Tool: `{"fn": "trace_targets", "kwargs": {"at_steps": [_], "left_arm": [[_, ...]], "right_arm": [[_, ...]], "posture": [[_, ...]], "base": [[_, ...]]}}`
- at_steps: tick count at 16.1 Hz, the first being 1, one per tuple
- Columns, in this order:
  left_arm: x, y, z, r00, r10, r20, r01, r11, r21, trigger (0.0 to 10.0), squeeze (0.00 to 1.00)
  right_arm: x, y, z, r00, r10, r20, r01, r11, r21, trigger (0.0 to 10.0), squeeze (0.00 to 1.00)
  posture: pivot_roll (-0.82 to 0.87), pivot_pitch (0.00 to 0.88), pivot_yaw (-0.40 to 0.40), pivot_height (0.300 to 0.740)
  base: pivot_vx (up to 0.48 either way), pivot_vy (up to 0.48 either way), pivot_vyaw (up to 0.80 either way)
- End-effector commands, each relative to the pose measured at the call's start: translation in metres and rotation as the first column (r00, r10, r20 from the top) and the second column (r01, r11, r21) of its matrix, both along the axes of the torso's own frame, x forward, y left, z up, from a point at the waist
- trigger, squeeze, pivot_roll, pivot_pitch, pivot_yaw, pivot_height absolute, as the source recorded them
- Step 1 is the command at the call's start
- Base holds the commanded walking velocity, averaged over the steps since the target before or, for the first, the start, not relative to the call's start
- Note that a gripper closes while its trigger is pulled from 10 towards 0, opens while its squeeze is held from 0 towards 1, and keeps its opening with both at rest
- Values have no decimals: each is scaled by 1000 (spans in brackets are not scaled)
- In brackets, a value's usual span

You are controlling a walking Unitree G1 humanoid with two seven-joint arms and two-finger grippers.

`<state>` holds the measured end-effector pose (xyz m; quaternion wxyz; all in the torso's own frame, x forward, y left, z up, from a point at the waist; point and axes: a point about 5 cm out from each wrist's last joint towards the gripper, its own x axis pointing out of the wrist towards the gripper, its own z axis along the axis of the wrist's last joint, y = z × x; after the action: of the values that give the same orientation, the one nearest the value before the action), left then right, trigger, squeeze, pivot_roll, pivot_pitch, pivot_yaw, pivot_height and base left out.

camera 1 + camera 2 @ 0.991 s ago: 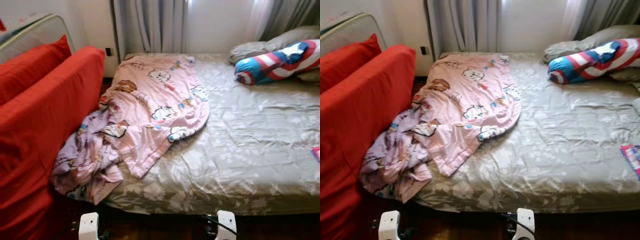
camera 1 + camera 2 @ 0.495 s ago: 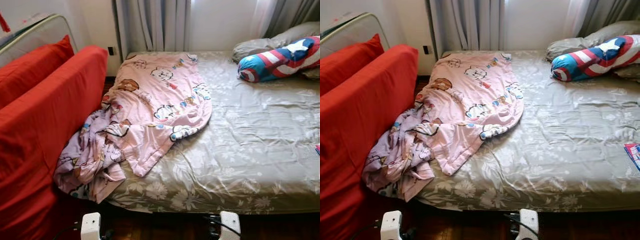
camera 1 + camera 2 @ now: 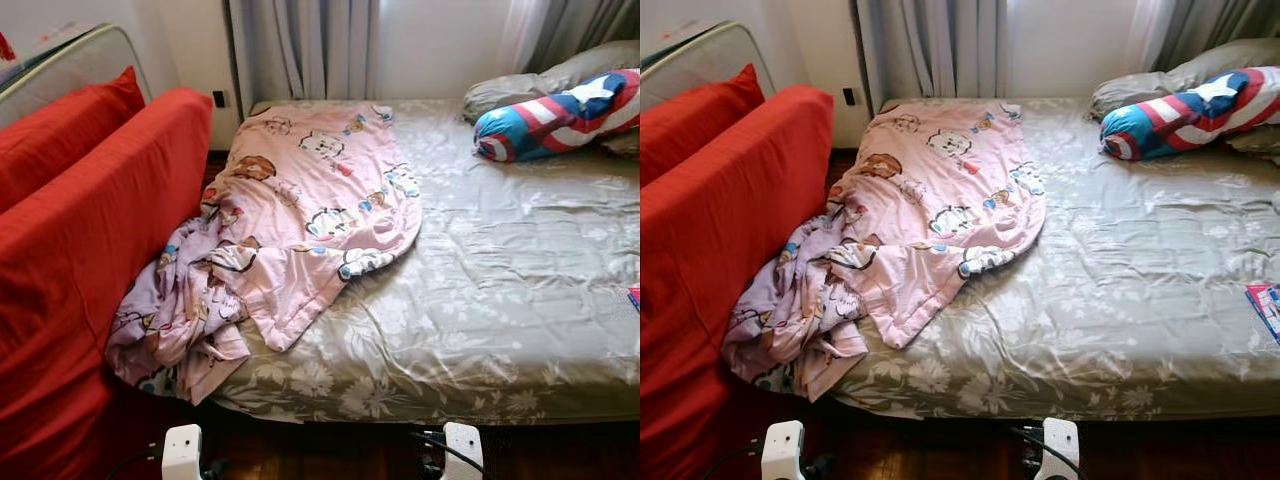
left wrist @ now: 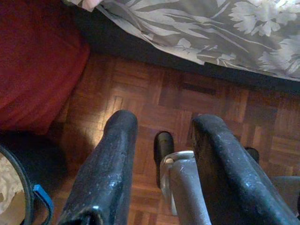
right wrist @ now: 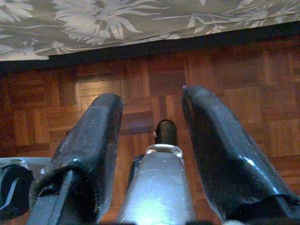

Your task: Clean up the room

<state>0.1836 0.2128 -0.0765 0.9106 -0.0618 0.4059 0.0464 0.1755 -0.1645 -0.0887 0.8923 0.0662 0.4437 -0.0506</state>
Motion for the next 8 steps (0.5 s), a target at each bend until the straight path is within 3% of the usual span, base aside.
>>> {"fn": "trace_targets", "kwargs": {"at_steps": [1,2,6,8], "left_arm": [[-3,1,-1,1000,2,-14,-2,1000,3,10000,0],[-2,0,-1,1000,2,-14,-2,1000,4,10000,0],[-3,0,-1,1000,-1,-10,1,1000,5,10000,0],[-2,0,-1,1000,1,-6,-1,1000,1,10000,0]], "right_arm": [[-2,2,-1,1000,-6,-8,6,1000,7,10000,0],[-2,1,-1,1000,-7,-8,7,1000,7,10000,0],[-2,1,-1,1000,3,-5,-3,1000,2,10000,0],[-1,2,0,1000,8,4,-8,1000,10,10000,0]], "posture": [[25,27,25,740],[24,27,25,740],[24,29,24,740],[23,30,25,740]], "base": [[0,274,0],[0,289,0],[0,0,0],[0,0,628]]}}
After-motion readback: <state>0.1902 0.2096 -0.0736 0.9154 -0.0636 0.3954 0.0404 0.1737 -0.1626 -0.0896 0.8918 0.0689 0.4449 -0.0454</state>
